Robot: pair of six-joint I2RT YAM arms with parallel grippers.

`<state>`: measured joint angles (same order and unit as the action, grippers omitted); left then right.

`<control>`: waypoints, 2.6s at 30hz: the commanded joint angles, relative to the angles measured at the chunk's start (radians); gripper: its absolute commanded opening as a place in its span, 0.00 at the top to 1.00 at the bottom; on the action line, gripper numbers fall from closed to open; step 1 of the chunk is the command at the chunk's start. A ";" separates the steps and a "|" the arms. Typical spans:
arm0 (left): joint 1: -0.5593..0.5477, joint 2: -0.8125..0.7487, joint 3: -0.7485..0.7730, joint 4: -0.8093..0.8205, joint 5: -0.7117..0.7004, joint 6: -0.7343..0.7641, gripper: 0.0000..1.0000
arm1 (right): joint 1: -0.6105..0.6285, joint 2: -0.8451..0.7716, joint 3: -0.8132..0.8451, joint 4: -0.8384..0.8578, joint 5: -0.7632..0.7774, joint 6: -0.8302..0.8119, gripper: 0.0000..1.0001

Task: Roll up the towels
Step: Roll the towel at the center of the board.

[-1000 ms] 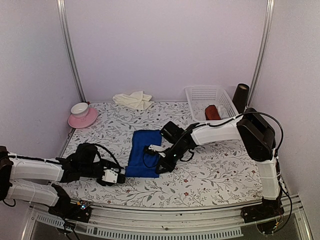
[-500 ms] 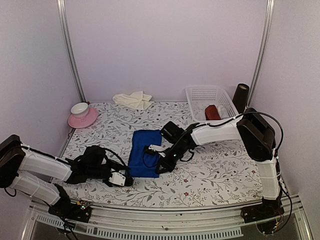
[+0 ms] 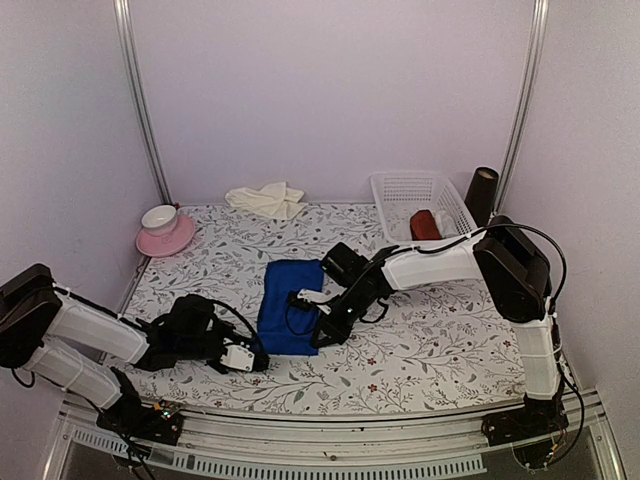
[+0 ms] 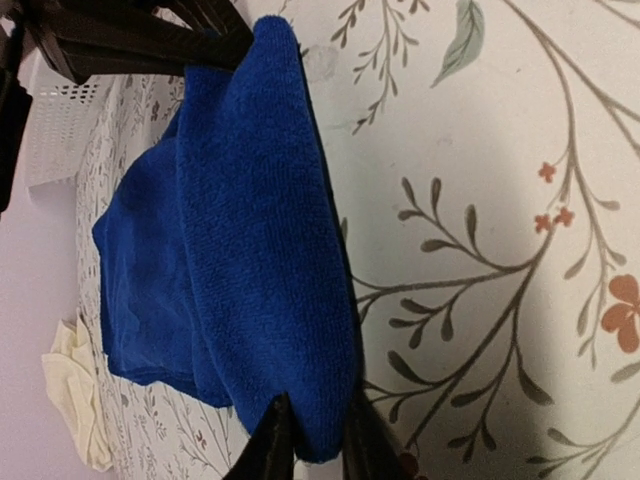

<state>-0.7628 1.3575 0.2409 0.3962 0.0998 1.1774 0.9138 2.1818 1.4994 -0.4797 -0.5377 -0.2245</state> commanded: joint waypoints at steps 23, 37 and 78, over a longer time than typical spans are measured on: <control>0.101 -0.018 0.205 -0.454 0.287 -0.151 1.00 | 0.106 -0.359 -0.354 0.324 0.453 -0.187 0.37; 0.192 0.064 0.321 -0.634 0.430 -0.130 1.00 | 0.319 -0.290 -0.448 0.639 0.634 -0.426 0.33; 0.215 0.000 0.312 -0.799 0.438 -0.026 0.89 | 0.242 -0.133 -0.152 0.134 0.213 -0.216 0.93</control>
<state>-0.5552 1.3724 0.5724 -0.3649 0.5346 1.1324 1.1839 2.0190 1.3060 -0.2436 -0.1711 -0.4953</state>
